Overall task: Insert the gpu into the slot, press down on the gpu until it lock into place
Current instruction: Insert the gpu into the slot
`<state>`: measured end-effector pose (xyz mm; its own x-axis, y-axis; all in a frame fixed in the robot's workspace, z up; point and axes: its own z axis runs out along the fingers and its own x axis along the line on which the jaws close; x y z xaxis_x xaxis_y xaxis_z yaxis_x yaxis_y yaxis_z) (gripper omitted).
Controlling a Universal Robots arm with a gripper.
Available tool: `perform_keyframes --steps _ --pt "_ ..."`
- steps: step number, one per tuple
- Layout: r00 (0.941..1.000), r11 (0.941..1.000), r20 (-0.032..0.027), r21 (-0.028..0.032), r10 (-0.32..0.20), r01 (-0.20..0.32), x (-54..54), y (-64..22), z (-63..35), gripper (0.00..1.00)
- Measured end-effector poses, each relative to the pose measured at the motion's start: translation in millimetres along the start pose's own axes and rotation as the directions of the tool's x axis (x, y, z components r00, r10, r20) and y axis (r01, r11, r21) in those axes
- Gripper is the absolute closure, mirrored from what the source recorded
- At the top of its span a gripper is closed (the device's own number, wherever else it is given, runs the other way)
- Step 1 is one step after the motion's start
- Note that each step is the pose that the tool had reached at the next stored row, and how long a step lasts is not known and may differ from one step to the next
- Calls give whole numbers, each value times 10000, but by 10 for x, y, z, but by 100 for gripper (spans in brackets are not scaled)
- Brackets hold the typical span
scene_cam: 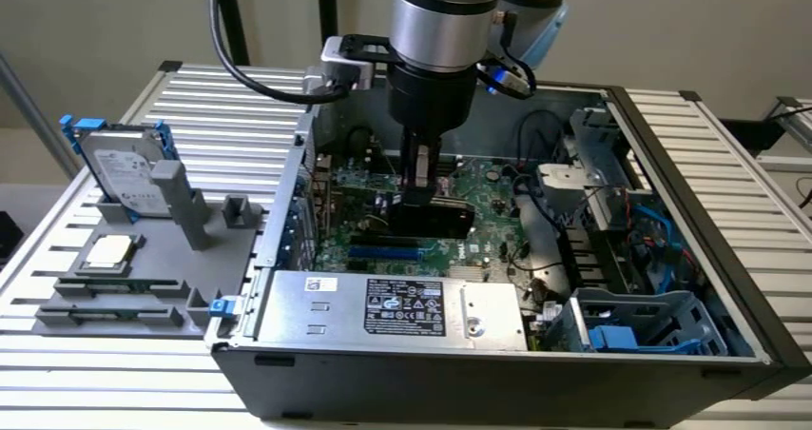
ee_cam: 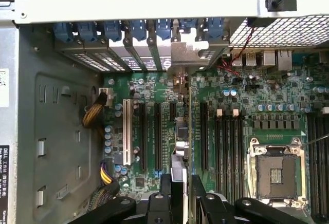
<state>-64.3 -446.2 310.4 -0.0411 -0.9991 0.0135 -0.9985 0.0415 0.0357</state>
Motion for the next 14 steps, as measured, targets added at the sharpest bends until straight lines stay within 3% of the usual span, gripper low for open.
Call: perform_keyframes --steps 2,4,8,14 --pt "9999 10000 127 10 -22 22 1 28 19 74" --pt "9998 10000 198 37 -38 38 2 67 47 74" --pt "9998 9999 204 152 -49 46 5 147 120 74" --pt "9996 9998 268 206 -52 47 4 156 223 74"
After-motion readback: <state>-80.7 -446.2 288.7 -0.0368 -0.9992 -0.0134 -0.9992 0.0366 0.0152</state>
